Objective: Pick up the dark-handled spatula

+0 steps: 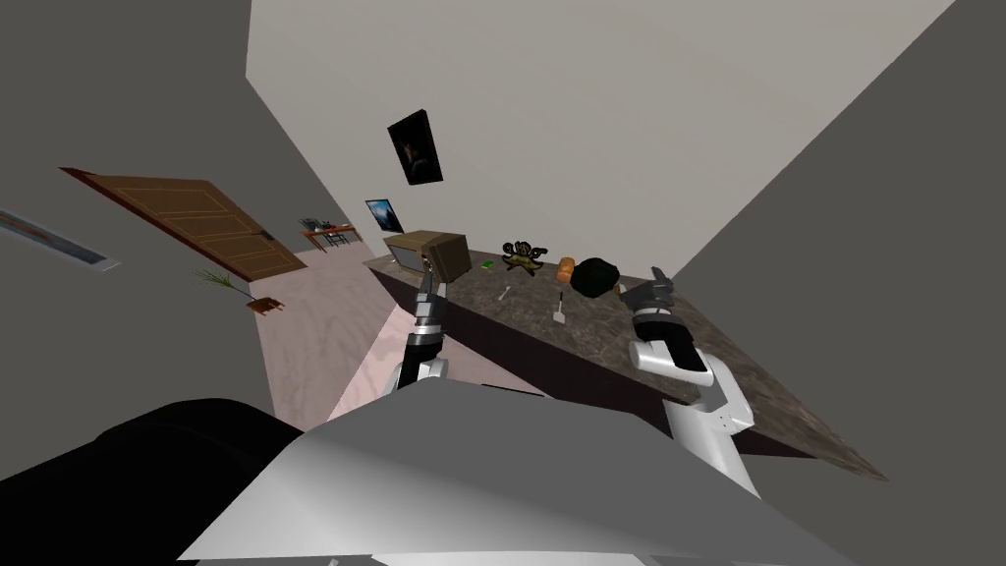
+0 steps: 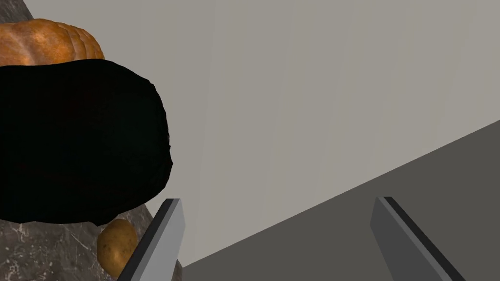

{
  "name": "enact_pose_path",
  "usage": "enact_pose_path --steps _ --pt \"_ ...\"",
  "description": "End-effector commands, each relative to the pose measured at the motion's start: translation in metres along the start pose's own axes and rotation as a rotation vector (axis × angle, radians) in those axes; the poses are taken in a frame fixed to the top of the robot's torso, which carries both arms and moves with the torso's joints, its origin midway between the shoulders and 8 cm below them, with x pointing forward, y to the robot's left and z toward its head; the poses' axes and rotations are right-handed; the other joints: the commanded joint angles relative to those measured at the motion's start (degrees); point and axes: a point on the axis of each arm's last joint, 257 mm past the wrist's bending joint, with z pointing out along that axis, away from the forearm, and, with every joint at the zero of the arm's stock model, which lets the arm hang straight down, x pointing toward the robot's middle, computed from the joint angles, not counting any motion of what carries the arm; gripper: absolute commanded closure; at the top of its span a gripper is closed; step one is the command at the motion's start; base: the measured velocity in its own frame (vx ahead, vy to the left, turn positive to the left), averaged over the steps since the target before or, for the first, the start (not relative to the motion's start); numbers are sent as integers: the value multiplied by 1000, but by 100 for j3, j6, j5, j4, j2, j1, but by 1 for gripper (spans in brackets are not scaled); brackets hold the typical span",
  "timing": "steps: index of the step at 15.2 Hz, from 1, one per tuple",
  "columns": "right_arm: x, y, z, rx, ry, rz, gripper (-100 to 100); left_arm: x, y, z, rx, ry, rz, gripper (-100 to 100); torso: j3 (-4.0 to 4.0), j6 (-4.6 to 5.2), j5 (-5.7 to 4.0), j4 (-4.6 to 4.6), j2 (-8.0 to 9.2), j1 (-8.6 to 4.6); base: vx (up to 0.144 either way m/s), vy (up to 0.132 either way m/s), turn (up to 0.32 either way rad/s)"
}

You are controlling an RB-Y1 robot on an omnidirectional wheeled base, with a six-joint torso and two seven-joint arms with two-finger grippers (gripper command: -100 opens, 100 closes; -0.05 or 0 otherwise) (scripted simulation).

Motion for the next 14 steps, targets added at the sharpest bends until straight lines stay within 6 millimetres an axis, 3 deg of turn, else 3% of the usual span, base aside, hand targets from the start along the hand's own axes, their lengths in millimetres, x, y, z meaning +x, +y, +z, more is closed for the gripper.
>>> enact_pose_path --steps 1,14 --pt "-18 -6 11 29 -48 51 -100 0 0 0 0 0 0 0 0 0 0 0 0 0 1 15 64" --pt "-92 -56 34 189 -310 322 -100 0 0 0 0 0 0 0 -1 0 0 0 -1 0 2 15 54"
